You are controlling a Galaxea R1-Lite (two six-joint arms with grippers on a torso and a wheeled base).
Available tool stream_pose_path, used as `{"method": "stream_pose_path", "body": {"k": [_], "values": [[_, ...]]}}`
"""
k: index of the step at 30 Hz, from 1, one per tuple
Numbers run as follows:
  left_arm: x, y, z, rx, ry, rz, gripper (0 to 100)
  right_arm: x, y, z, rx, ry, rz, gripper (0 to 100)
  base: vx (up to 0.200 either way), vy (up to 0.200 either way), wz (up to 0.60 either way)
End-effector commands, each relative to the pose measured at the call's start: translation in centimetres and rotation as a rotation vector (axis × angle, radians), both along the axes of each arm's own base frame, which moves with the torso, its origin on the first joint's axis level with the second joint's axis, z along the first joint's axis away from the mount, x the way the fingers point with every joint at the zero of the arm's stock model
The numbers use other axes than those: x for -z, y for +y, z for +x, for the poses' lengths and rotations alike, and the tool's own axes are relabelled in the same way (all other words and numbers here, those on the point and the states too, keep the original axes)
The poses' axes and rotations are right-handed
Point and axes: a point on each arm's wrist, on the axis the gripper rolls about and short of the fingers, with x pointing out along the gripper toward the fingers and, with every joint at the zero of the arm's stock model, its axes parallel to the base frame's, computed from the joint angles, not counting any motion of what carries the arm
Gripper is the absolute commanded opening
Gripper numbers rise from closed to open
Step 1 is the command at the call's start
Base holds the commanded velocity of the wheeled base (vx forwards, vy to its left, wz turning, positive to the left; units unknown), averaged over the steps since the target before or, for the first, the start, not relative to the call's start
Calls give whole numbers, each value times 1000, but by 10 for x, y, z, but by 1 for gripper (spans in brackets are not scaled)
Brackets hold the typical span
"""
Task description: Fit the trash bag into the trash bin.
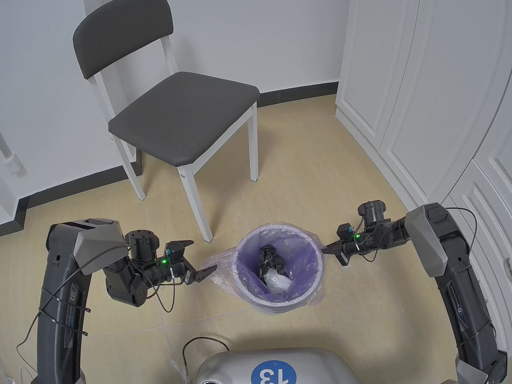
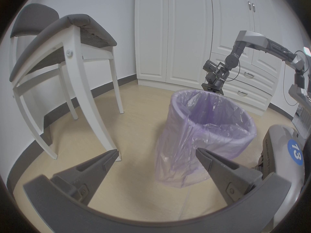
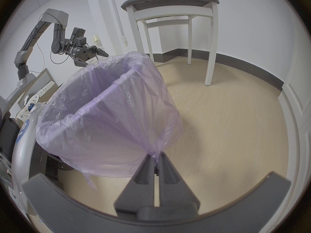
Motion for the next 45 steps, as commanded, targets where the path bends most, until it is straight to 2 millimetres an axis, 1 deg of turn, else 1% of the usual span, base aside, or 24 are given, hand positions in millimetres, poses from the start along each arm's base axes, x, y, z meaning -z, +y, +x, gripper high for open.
{"method": "stream_pose_path", "body": {"k": [1,4,6,8,11,14,15,19,23,25,28,31,32,33,37,43,45], "values": [[-2,-12,11,21,28,12,100,-3,3,0,-5,-5,1,0,0,0,0],[-3,-7,11,20,64,34,100,-7,4,1,-8,-14,1,0,0,0,0],[-5,0,11,23,67,71,100,-11,4,1,-8,-20,2,0,0,0,0],[-6,2,13,37,80,88,100,-12,4,1,-9,-23,3,0,0,0,0],[-8,-3,19,63,104,92,100,-13,7,1,-13,-27,4,0,0,0,0],[-12,-13,29,93,76,82,100,-13,8,1,-14,-32,5,0,0,0,0],[-11,-15,33,96,76,82,0,-13,8,1,-14,-31,5,0,0,0,0],[-13,-23,39,115,126,89,0,-13,7,2,-10,-31,5,0,0,0,0],[-16,-27,45,122,165,94,0,-13,6,2,-8,-30,6,0,0,0,0],[-17,-28,56,121,144,93,0,-10,4,2,1,-22,6,0,0,0,0],[-12,-31,75,118,96,87,0,-9,3,2,22,-2,19,0,0,0,0],[0,-34,86,122,107,90,0,-8,3,3,47,13,36,0,0,0,0],[0,-34,87,122,107,90,0,-8,3,3,47,12,37,0,0,0,0],[9,-37,90,129,113,94,0,-9,3,5,55,-10,41,0,0,0,0],[23,-41,92,136,119,97,0,-3,5,5,54,-11,44,0,0,0,0],[27,-41,96,143,134,108,0,3,4,3,56,6,38,0,0,0,0],[28,-42,95,146,145,111,0,8,4,2,56,16,36,0,0,0,0]]}}
